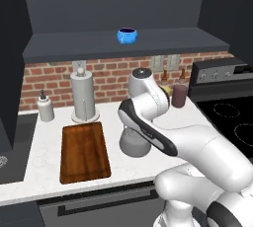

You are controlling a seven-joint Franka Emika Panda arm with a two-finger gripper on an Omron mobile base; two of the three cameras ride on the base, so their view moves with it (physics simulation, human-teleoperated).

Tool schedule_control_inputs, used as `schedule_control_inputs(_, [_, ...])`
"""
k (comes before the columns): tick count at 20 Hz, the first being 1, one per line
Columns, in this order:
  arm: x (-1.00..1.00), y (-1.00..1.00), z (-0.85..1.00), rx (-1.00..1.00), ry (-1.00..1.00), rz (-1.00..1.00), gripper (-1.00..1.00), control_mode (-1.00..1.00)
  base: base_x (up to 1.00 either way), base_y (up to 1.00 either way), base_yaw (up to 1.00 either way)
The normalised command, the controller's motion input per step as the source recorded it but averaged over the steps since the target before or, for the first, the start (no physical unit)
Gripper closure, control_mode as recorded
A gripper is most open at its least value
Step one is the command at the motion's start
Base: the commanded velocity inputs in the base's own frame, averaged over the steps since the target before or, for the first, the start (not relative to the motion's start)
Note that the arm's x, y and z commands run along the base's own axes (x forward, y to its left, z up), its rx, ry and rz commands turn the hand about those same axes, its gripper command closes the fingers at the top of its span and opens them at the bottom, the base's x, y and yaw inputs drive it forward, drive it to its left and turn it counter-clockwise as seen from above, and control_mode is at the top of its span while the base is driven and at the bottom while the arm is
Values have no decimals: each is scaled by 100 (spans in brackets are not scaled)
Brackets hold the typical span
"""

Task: Pick the kettle from the counter and place it on the tray. Then pick the mug from the cabinet and place it on the tray. Then close the cabinet doors.

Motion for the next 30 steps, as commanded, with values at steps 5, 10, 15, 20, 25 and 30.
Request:
schedule_control_inputs(5, [-31,24,28,0,0,15,100,-100,0,0,0])
schedule_control_inputs(10, [-24,45,27,0,0,18,100,-100,0,0,0])
schedule_control_inputs(15, [-12,68,10,0,-5,14,100,-100,0,0,0])
schedule_control_inputs(20, [9,68,0,0,0,6,100,-100,0,0,0])
schedule_control_inputs(25, [49,43,0,0,0,1,100,-100,0,0,0])
schedule_control_inputs(30, [59,26,0,0,-2,0,100,-100,0,0,0])
